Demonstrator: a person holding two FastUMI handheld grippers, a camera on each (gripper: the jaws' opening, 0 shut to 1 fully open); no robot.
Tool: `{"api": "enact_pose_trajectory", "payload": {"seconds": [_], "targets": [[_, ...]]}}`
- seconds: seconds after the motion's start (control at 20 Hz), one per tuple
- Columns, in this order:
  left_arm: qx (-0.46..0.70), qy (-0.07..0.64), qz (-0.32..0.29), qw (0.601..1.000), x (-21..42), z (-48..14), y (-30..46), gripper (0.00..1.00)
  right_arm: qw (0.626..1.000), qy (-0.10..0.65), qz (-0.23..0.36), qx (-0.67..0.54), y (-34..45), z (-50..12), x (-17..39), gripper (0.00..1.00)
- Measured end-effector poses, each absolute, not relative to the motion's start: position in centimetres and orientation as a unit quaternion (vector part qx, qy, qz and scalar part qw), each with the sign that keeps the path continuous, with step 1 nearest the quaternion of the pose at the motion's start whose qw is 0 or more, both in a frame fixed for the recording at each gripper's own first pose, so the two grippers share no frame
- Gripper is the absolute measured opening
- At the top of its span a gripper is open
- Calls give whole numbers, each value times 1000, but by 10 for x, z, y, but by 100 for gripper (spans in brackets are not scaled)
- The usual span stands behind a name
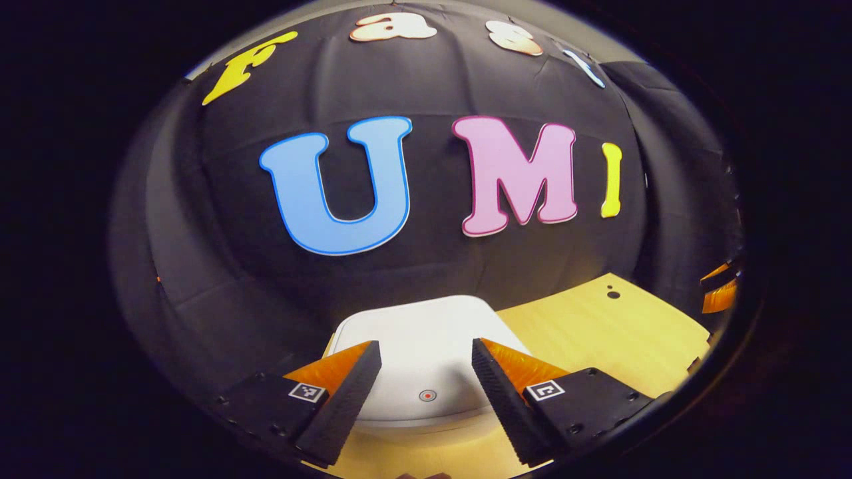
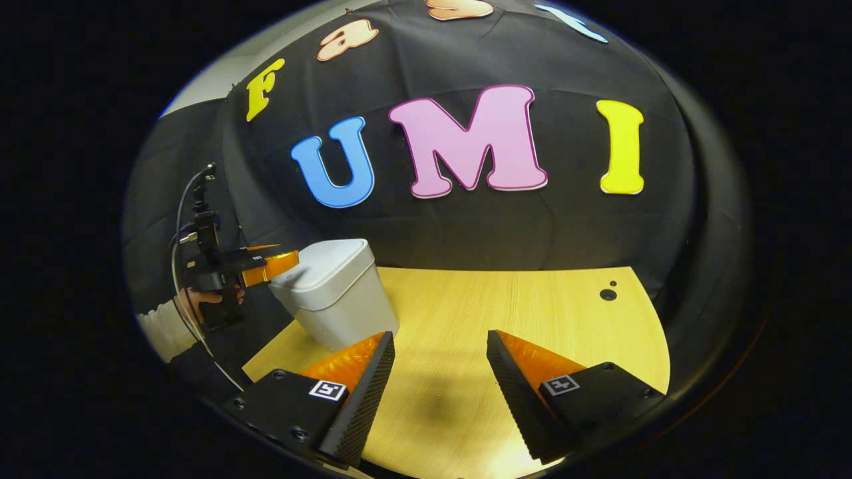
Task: Press the lid of the desktop garbage bin to open it, pick up the crumpled paper on the desktop and throw it into the bin, then pick up the pop can on the desktop and drop it into the bin, and finally close the garbage bin lid.
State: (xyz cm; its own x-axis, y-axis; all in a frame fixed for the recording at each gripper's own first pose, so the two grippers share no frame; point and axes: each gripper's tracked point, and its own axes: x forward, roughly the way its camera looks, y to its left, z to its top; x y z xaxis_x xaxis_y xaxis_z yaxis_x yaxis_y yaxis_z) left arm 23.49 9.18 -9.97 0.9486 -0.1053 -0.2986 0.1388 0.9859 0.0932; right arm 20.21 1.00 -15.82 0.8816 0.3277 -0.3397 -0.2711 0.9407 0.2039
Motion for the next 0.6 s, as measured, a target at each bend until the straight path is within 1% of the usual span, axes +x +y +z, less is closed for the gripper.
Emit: {"api": "enact_pose_trajectory", "payload": {"seconds": [0.15,0.3,0.4,0.55,0.6], "targets": [[45,122,-73,989,220,-75,72,96,976,154,141,64,15,-130,201,90],[22,108,-88,990,202,-53,49,96,984,111,128,59,23,-96,199,90],[14,93,-99,991,187,-37,36,96,987,84,122,60,31,-72,194,92],[2,80,-116,990,164,-19,21,96,993,46,95,54,32,-43,186,93],[-6,78,-122,989,158,-14,16,96,995,32,83,47,32,-33,184,94]]}}
